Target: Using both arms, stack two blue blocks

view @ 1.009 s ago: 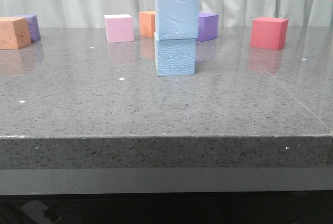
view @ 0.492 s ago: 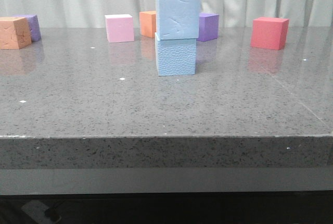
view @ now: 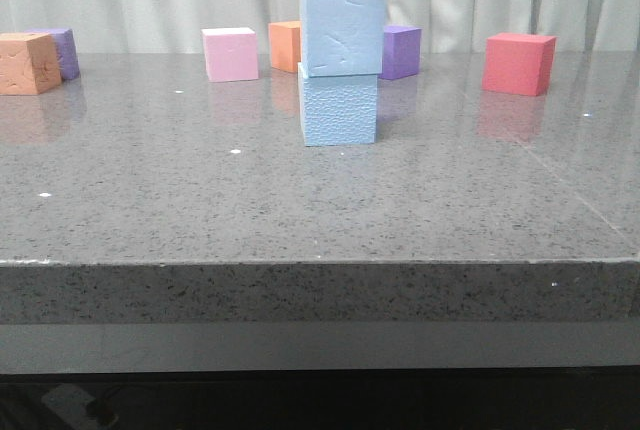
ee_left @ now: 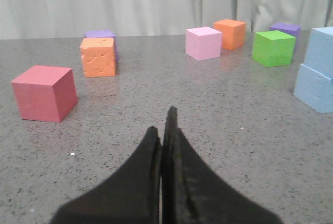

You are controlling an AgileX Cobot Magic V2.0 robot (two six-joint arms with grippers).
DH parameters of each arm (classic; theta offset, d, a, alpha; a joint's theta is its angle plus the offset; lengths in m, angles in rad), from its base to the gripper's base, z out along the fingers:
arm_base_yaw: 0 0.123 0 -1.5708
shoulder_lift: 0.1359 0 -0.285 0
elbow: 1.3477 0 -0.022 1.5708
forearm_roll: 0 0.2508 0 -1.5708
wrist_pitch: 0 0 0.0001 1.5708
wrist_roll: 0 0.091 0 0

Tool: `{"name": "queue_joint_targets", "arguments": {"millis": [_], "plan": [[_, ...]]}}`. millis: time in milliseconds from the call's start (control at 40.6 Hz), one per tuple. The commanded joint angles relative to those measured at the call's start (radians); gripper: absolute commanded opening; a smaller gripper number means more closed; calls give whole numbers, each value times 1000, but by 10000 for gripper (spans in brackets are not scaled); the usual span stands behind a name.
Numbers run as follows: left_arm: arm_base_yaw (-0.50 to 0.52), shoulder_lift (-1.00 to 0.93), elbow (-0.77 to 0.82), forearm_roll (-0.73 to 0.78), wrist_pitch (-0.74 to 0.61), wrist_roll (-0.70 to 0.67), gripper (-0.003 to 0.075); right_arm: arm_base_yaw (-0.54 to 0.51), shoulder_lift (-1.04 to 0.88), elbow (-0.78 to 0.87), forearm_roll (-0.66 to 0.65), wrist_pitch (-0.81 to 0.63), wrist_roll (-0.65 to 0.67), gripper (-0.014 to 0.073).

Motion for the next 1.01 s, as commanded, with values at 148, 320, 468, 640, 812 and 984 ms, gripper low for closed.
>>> {"name": "queue_joint_targets", "arguments": {"millis": [148,320,468,640,812,984], "plan": [[59,-105,132,-40,-208,-7,-20,-4,-2,-23,7,-67,-7,-67],[59,-103,203,-44,-323,-7,-20,-4,-2,-23,7,-67,-7,-67],[59,-103,203,-46,-325,-7,-20,-4,-2,-23,7,-67,-7,-67],[59,-103,203,-46,-325,-7,-20,-4,-2,-23,7,-67,-7,-67],[59,-102,203,-46,-325,-7,-20,-4,-2,-23,7,-67,-7,-67],[59,-102,203,-46,-325,-7,-20,-4,-2,-23,7,-67,-7,-67]]}}
